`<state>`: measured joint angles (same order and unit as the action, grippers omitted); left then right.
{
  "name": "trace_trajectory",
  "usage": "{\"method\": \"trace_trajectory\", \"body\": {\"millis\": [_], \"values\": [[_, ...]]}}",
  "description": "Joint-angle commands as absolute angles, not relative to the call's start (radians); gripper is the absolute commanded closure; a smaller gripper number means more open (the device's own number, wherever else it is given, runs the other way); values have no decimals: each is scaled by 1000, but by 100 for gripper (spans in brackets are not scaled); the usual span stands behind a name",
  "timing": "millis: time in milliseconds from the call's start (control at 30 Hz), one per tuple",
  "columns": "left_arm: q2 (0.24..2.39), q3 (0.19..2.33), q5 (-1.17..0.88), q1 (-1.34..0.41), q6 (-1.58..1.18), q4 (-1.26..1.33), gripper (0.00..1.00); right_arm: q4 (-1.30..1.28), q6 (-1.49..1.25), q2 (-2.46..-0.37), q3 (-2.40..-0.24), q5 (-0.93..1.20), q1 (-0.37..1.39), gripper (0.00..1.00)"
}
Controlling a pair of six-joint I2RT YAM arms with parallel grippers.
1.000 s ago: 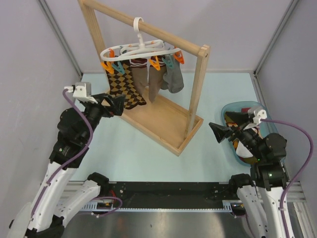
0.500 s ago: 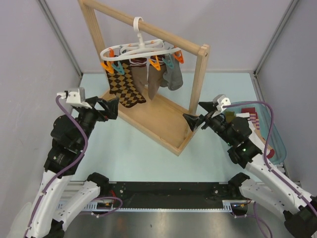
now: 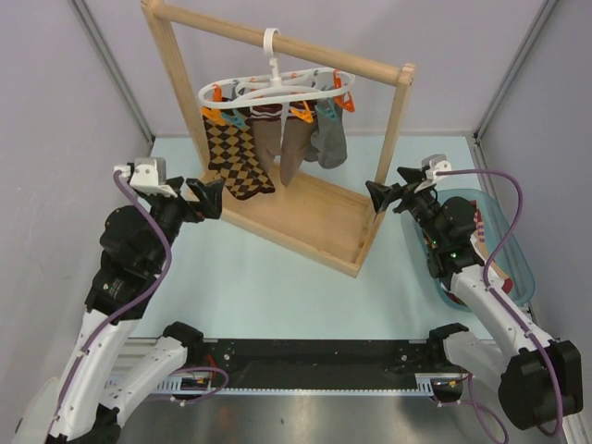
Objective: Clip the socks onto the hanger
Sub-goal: Move the clothesline to the center of the board, then open the clamp at the hanger.
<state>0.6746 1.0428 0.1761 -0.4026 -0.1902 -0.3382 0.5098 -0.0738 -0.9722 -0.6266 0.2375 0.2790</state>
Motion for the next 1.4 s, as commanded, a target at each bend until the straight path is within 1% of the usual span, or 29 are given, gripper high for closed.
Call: {"method": "trace_trajectory", "body": {"millis": [0,233,333,400,433,600,833,900,933,1033,1200,1367], "values": [[729,1117,158,-393,-178,-295,0,627,-98,-1020,-644,330,203,0],[851,1256,98,-393,-219,-284,0,626,-97,-1045,-646,370,176,0],[903,1330,147,-393,-244,-308,0,615,-98,-1042,-646,374,161,0],[940,1379,216,-385,-273,-353,0,615,-107,-1031,-647,382,158,0],[965,1414,233,-384,-300,-380,0,609,-109,-1016,-647,380,160,0],[974,1437,258,-383,-362,-371,0,543,-120,-950,-647,390,158,0],[1040,1529,215,-385,-361,-419,1,434,-127,-853,-647,374,158,0],[1063,1549,216,-385,-353,-433,3,423,-136,-825,-644,371,158,0],[1068,1572,216,-387,-345,-446,6,417,-140,-818,-643,371,158,0],[1089,1612,258,-419,-319,-477,10,403,-156,-782,-634,365,158,0],[1140,1690,429,-520,-267,-569,13,391,-178,-738,-615,353,156,0],[1132,1677,477,-520,-298,-566,17,384,-179,-700,-604,345,158,0]]}}
